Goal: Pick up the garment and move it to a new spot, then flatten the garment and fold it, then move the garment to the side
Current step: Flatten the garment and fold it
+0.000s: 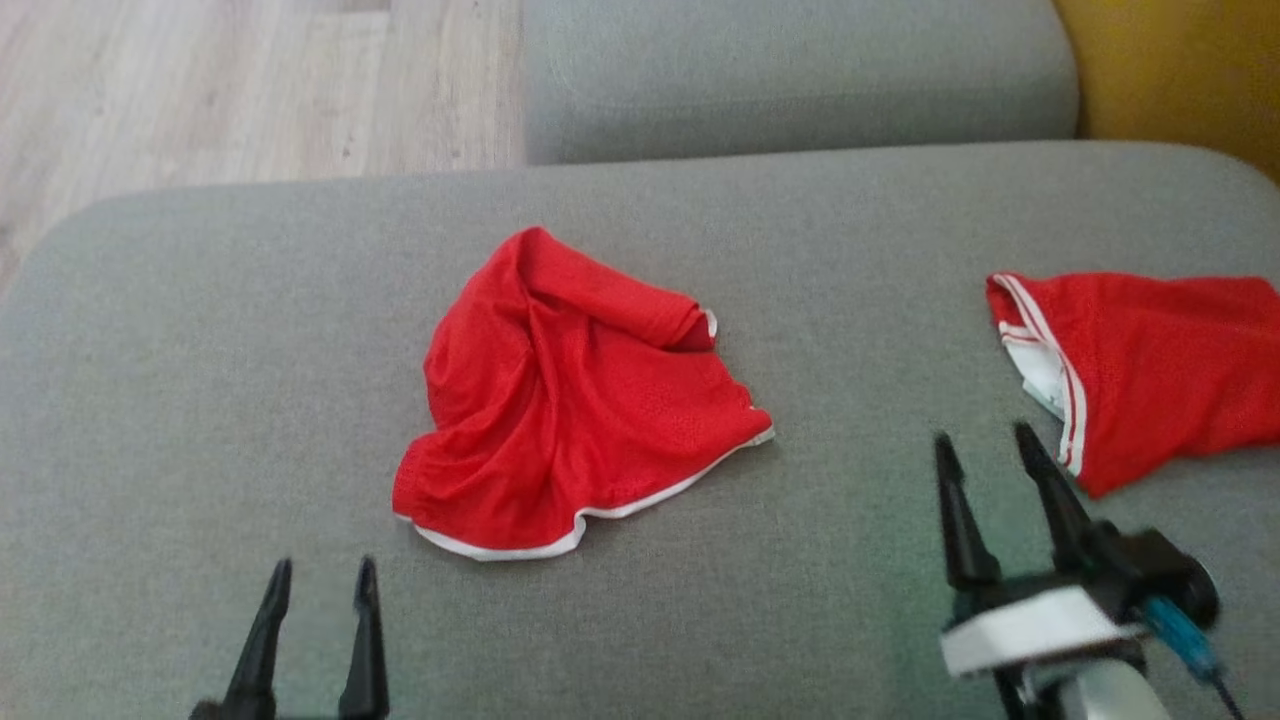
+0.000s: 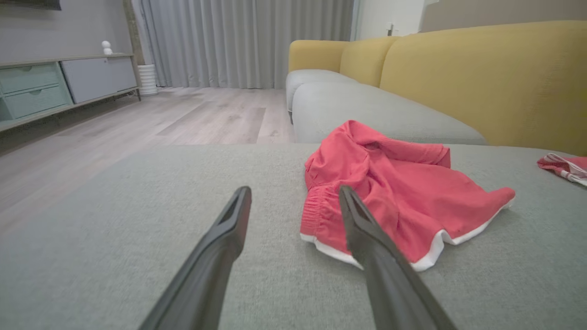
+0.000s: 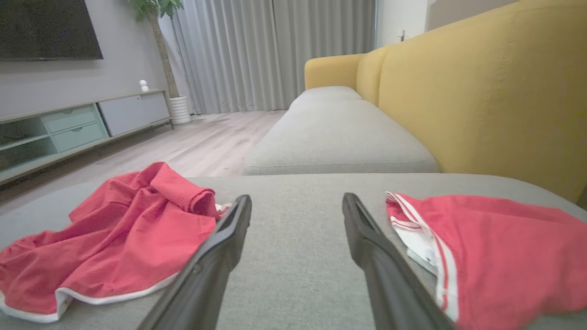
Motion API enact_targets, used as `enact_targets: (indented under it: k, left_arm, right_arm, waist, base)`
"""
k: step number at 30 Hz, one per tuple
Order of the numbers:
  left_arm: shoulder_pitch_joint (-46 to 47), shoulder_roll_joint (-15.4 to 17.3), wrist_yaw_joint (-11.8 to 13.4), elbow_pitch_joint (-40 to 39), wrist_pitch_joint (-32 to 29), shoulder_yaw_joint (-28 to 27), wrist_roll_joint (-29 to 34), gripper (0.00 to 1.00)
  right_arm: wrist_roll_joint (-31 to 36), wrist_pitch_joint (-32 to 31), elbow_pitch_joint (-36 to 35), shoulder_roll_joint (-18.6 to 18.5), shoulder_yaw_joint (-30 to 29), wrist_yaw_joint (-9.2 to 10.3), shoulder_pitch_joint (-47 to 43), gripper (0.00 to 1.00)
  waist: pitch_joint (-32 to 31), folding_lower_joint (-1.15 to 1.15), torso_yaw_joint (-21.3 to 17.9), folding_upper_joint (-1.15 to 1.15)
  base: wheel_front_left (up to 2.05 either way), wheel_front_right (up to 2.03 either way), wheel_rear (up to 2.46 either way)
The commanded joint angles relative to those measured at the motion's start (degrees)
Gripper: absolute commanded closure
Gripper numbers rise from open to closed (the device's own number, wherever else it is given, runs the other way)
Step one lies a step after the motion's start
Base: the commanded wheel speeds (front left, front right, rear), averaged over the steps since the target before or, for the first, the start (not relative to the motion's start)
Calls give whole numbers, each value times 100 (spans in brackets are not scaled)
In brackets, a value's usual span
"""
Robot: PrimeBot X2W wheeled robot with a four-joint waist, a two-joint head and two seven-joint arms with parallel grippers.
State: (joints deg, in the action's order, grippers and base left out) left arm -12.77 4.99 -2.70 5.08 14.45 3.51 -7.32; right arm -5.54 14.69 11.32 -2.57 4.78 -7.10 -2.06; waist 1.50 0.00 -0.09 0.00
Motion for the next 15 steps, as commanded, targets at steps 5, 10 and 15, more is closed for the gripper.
enact_targets:
  k: [5,10,15]
  left_arm:
    - [928,219,-207,474,-95,48,178,0]
    - [1614,426,-378,1143,-580,291,53,0]
    - [1969,585,-439,1510,-646,453,-122,0]
  right_arm:
    - [89,-270,296,-31,791,-39,1069,0]
    - [144,-858,962,-31,1419,-39,1766,0]
    - [106,-1137,1501,-31,1690,-39,2053,0]
  waist:
    - [510,0,53,0]
    - [818,0,109,0]
    - [968,0,170,0]
  base:
    - [0,0,0]
    - [0,0,0]
    - [0,0,0]
